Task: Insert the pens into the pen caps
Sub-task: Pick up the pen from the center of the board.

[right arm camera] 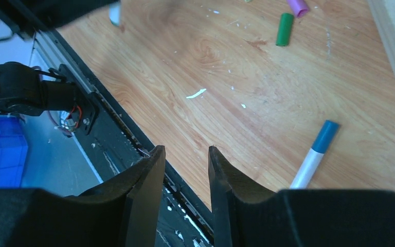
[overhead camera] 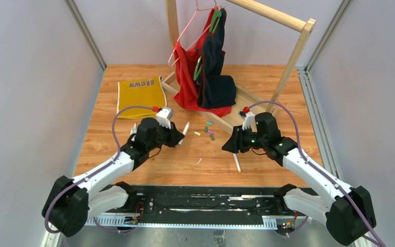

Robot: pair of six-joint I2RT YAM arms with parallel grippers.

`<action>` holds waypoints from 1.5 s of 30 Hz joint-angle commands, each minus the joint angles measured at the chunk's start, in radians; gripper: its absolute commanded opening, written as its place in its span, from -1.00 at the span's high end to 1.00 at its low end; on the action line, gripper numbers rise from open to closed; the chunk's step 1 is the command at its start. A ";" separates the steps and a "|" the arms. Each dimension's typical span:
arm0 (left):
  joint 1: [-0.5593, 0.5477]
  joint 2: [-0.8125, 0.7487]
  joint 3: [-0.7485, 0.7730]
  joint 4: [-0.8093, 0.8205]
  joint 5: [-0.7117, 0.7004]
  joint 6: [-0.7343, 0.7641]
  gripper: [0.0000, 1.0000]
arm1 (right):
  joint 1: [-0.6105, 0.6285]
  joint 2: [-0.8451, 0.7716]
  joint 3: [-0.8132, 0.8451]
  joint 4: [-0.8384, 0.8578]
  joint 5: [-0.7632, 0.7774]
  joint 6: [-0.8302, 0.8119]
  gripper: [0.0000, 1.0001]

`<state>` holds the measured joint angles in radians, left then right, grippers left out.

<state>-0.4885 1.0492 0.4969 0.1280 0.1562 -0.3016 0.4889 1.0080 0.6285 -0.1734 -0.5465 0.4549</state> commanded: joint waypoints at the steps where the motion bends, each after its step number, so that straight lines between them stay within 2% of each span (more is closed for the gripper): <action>1: -0.124 -0.054 -0.078 0.226 0.161 0.024 0.99 | -0.013 0.013 0.035 0.061 -0.115 0.035 0.22; 4: -0.202 -0.102 -0.169 0.341 0.169 0.018 0.99 | -0.011 0.011 0.026 0.129 -0.194 0.061 0.11; 8: -0.263 -0.177 -0.285 0.432 0.104 0.001 0.99 | 0.004 0.012 0.020 0.191 -0.248 0.095 0.04; 13: -0.287 -0.311 -0.345 0.432 0.070 0.012 0.99 | 0.081 0.031 0.079 0.117 -0.157 0.059 0.00; 16: -0.288 -0.373 -0.362 0.431 0.036 0.013 0.99 | 0.181 0.053 0.129 0.093 -0.005 0.065 0.00; 21: -0.288 -0.433 -0.380 0.430 0.051 0.006 0.99 | 0.293 0.104 0.193 0.172 0.121 0.107 -0.03; 33: -0.288 -0.424 -0.378 0.430 0.054 0.004 0.99 | 0.384 0.252 0.308 0.205 0.122 0.077 -0.06; 36: -0.288 -0.426 -0.377 0.430 0.058 0.001 0.99 | 0.398 0.279 0.317 0.184 0.164 0.069 0.00; 41: -0.288 -0.423 -0.376 0.432 0.066 -0.003 0.99 | 0.398 0.299 0.311 0.197 0.165 0.072 0.22; 44: -0.288 -0.419 -0.376 0.432 0.069 -0.001 0.99 | 0.398 0.323 0.311 0.221 0.141 0.085 0.36; 45: -0.288 -0.419 -0.376 0.432 0.068 -0.001 0.99 | 0.398 0.332 0.309 0.231 0.133 0.090 0.47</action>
<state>-0.7685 0.6304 0.1246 0.5224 0.2192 -0.2996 0.8757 1.3109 0.9188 0.0071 -0.4004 0.5381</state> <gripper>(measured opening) 0.155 0.330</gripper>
